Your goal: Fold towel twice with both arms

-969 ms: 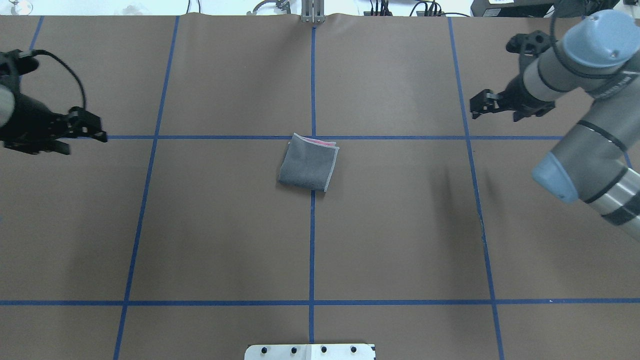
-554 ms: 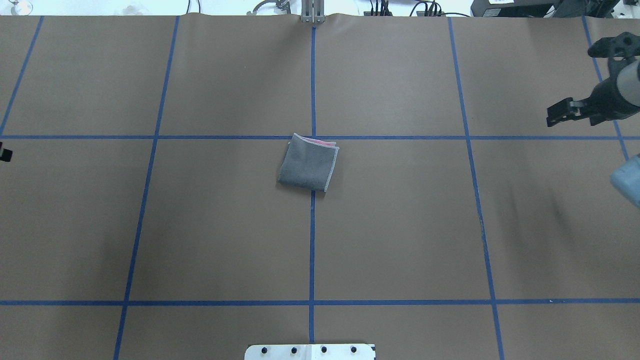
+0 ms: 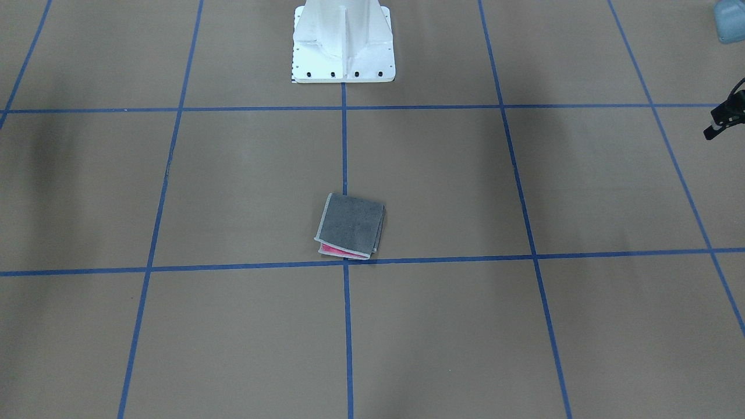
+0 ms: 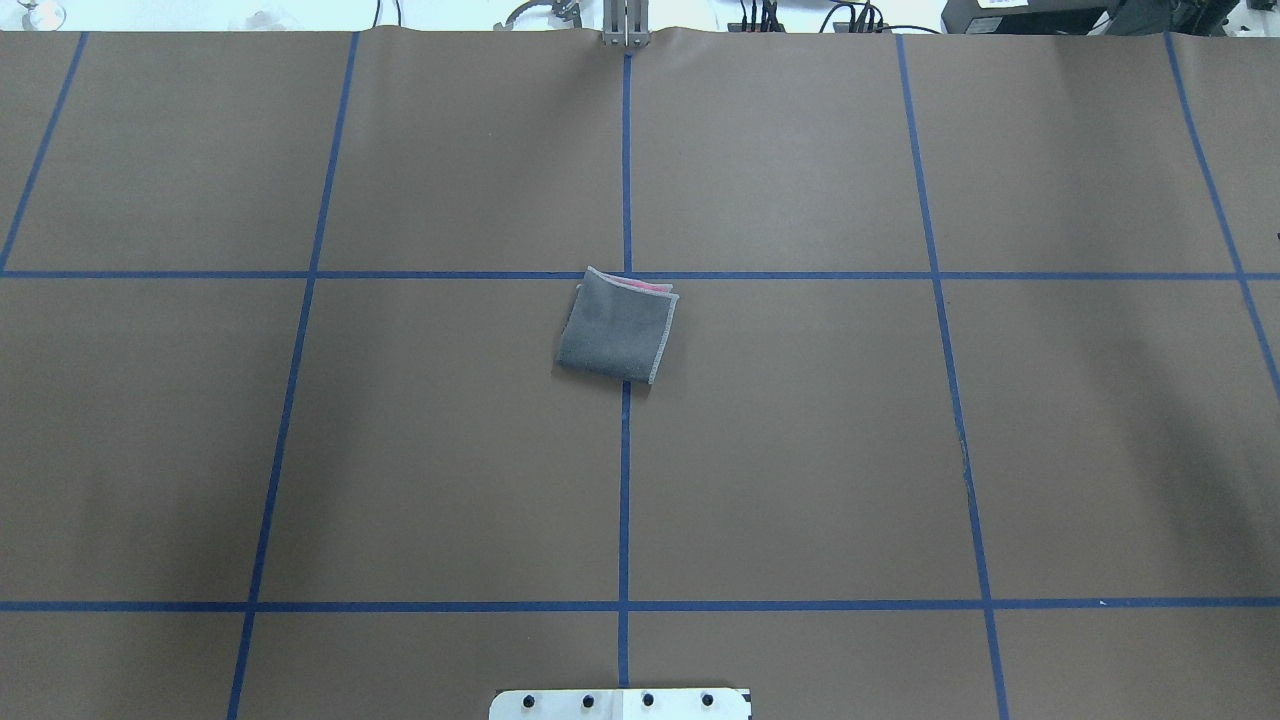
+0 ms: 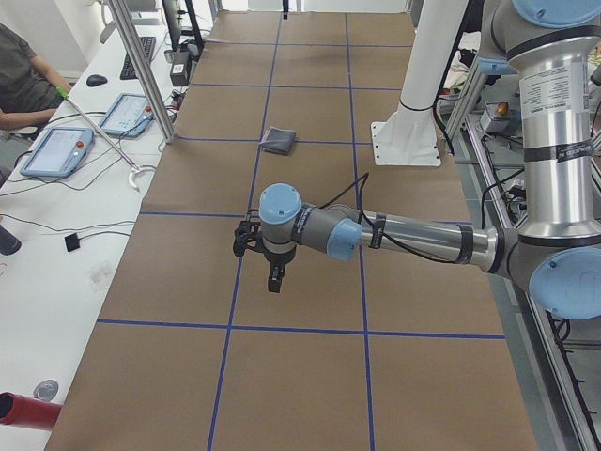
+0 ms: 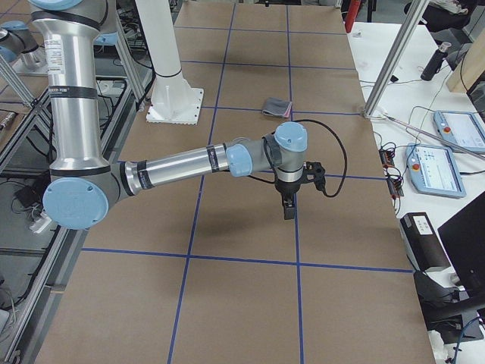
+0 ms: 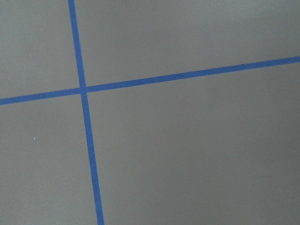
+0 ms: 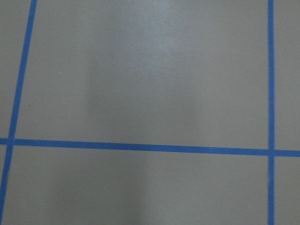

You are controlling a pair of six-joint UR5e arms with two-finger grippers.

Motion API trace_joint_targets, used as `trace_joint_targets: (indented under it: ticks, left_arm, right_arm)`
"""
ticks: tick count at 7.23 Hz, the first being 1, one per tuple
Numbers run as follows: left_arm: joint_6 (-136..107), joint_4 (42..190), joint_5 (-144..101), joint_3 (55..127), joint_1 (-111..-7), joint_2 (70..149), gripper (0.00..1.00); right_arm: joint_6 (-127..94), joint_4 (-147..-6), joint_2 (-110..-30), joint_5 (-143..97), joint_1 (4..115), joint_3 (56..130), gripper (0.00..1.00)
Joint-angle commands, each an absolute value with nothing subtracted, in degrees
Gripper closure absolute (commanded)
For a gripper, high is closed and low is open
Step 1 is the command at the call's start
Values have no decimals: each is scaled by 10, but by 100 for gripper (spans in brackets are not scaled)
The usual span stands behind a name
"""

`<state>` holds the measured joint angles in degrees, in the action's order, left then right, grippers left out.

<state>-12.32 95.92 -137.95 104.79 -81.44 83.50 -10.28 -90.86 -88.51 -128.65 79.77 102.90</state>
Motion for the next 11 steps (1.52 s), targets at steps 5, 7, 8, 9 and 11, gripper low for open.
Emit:
trace_joint_targets:
  ticks: [5, 7, 8, 9, 11]
  left_arm:
    - [-133, 886, -1397, 1057, -836, 858, 0]
    - [-133, 883, -1399, 1068, -838, 877, 0]
    - [-133, 882, -1397, 1070, -837, 891, 0]
    - [-133, 882, -1397, 1076, -838, 889, 0]
    - [-133, 882, -1398, 1085, -838, 880, 0]
  right_arm:
    - [-68, -921, -904, -1288, 802, 1017, 0]
    - [-69, -920, -896, -1285, 802, 1007, 0]
    - [-71, -920, -896, -1284, 802, 1006, 0]
    - [-70, -920, -897, -1284, 802, 1006, 0]
    - [-73, -920, -896, -1283, 799, 1005, 0]
